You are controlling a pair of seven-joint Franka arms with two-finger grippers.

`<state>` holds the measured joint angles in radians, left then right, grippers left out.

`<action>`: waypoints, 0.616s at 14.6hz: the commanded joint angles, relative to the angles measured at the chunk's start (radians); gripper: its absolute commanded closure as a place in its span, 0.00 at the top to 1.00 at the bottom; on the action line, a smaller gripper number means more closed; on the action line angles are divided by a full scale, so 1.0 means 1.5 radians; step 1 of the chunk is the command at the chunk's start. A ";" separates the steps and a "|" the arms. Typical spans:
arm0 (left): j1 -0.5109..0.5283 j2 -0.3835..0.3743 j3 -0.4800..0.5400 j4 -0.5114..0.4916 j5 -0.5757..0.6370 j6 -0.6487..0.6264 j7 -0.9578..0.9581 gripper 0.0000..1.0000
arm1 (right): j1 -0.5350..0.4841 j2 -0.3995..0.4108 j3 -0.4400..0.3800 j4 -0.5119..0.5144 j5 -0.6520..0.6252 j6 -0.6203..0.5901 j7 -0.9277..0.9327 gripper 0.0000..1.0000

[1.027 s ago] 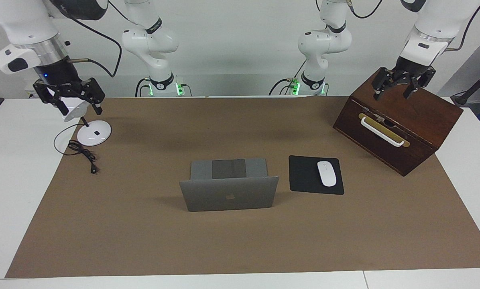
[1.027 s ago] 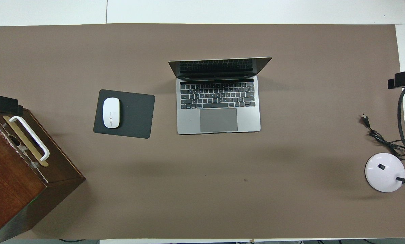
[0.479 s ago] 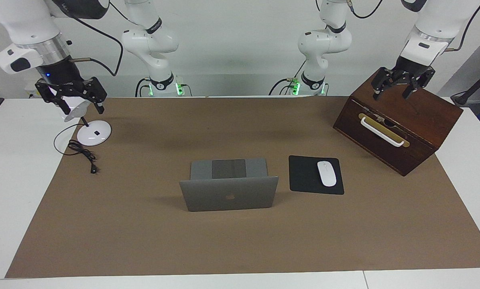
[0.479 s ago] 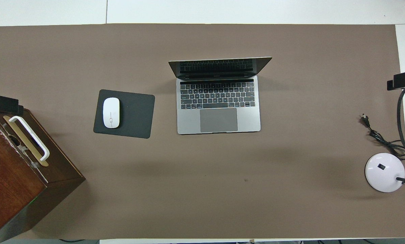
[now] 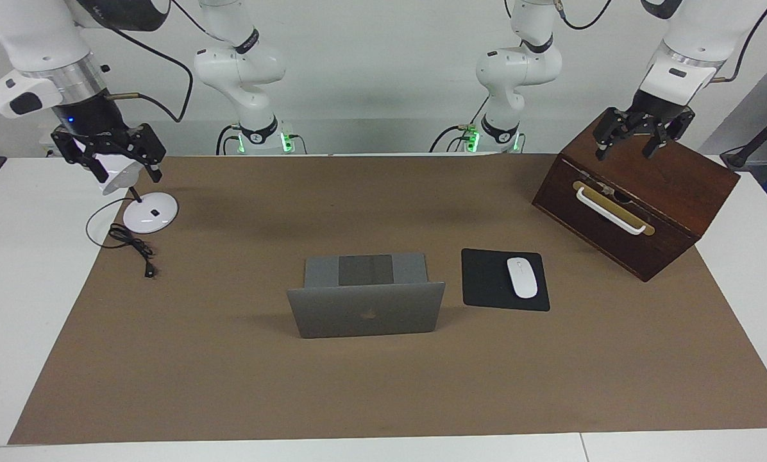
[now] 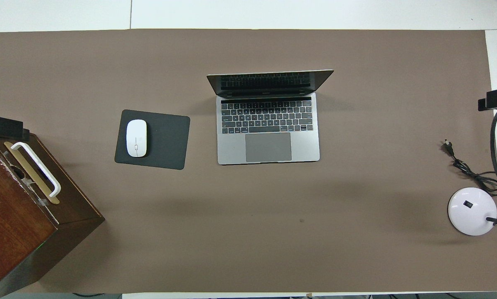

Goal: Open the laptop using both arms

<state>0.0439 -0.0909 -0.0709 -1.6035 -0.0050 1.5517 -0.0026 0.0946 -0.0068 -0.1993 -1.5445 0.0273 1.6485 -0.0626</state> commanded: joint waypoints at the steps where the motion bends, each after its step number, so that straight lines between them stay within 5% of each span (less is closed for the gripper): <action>1: -0.007 -0.015 0.008 -0.014 -0.008 -0.006 0.010 1.00 | 0.000 0.004 -0.003 0.010 0.002 -0.016 0.009 1.00; 9: -0.008 -0.015 0.008 -0.014 -0.008 -0.006 0.010 1.00 | -0.005 0.005 -0.002 0.010 0.002 -0.016 0.007 1.00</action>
<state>0.0432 -0.0909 -0.0710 -1.6035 -0.0054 1.5517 -0.0021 0.0939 -0.0064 -0.2021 -1.5445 0.0273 1.6485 -0.0626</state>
